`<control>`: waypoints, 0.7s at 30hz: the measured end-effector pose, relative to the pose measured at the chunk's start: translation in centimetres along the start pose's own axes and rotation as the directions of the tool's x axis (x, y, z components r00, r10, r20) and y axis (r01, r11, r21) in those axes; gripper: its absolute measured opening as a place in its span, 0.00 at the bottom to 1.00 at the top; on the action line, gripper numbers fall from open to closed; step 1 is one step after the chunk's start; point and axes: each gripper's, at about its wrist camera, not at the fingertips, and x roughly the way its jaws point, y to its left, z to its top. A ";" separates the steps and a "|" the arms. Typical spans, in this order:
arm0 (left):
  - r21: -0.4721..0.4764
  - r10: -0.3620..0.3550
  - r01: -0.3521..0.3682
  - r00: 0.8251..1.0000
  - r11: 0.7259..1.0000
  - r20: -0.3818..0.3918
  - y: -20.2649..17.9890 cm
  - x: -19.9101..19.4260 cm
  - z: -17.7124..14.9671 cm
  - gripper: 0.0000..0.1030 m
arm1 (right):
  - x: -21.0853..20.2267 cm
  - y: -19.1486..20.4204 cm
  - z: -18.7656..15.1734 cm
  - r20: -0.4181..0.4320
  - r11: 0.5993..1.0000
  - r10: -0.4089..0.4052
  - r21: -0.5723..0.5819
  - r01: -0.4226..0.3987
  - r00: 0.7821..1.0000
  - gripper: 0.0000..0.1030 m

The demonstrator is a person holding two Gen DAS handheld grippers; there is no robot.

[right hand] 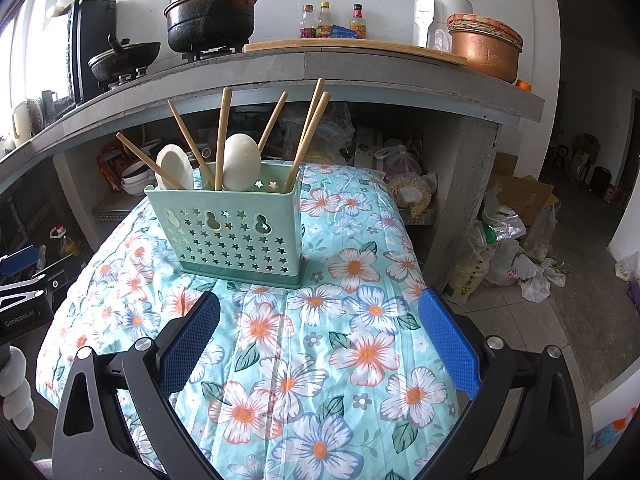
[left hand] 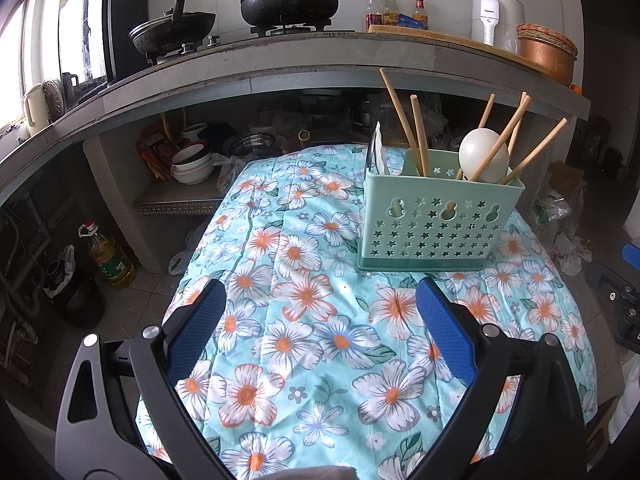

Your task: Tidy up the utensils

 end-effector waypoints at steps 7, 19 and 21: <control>0.000 -0.001 0.001 1.000 1.000 -0.001 0.0 0.0 0.0 0.89 | 0.0 0.1 -0.1 -0.001 1.000 0.001 0.000 -0.001 1.000 0.94; -0.002 0.000 0.000 1.000 1.000 -0.004 0.0 0.1 -0.1 0.89 | -0.1 0.2 -0.1 -0.002 1.000 0.001 0.000 -0.001 1.000 0.94; -0.002 -0.001 0.001 1.000 1.000 -0.005 0.0 0.1 -0.1 0.89 | 0.0 0.1 -0.1 -0.002 1.000 0.002 0.000 -0.002 1.000 0.94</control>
